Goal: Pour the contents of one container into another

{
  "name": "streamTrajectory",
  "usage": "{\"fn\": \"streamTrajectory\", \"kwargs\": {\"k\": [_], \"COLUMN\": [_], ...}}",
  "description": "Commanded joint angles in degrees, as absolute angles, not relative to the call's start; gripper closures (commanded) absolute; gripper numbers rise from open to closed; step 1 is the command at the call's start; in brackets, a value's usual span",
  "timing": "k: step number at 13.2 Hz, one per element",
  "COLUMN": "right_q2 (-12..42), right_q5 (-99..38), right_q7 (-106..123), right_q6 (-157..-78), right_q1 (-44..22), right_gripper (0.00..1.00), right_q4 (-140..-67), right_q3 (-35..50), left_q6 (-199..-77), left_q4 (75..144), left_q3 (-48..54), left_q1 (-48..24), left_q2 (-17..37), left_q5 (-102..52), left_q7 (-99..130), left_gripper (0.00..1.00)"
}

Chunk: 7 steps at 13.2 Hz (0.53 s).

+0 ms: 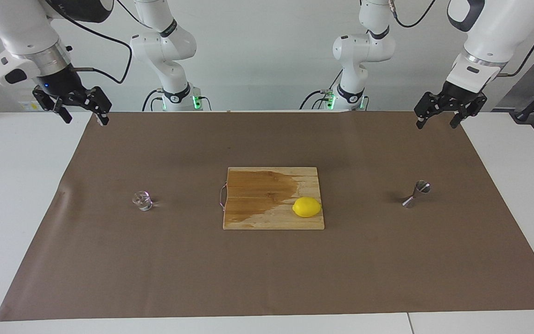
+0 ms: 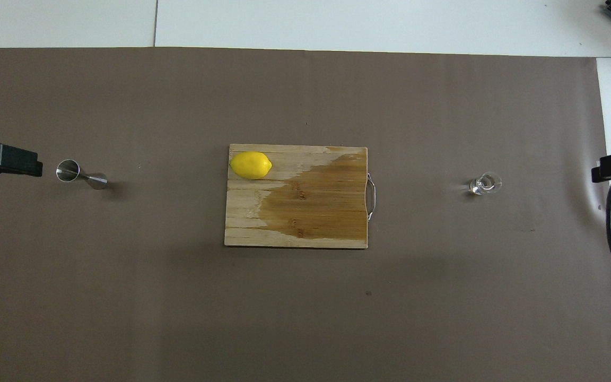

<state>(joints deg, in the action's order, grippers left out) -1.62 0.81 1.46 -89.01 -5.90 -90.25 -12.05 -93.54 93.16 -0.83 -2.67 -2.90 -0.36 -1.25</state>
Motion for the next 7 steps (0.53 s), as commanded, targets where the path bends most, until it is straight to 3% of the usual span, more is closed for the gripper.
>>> {"fn": "streamTrajectory", "kwargs": {"k": [1, 7], "right_q2": [-2.3, -2.3], "right_q5": [1.5, 1.5], "right_q7": [2.5, 2.6], "right_q6": [-89.3, -89.2], "right_q1": [-6.2, -5.9], "right_gripper": [0.0, 0.0], "right_q4": [-91.1, -91.1], "right_q3": [-12.4, -12.4], "left_q6": [-94.2, -93.8], "left_q4": [93.5, 93.8], "left_q3": [-1.1, -1.0], "left_q1": [-3.0, -3.2], "left_q2": [-3.8, -4.2], "left_q5": [0.5, 0.6], "left_q7": [-1.8, -3.0], "left_gripper": [0.0, 0.0]}}
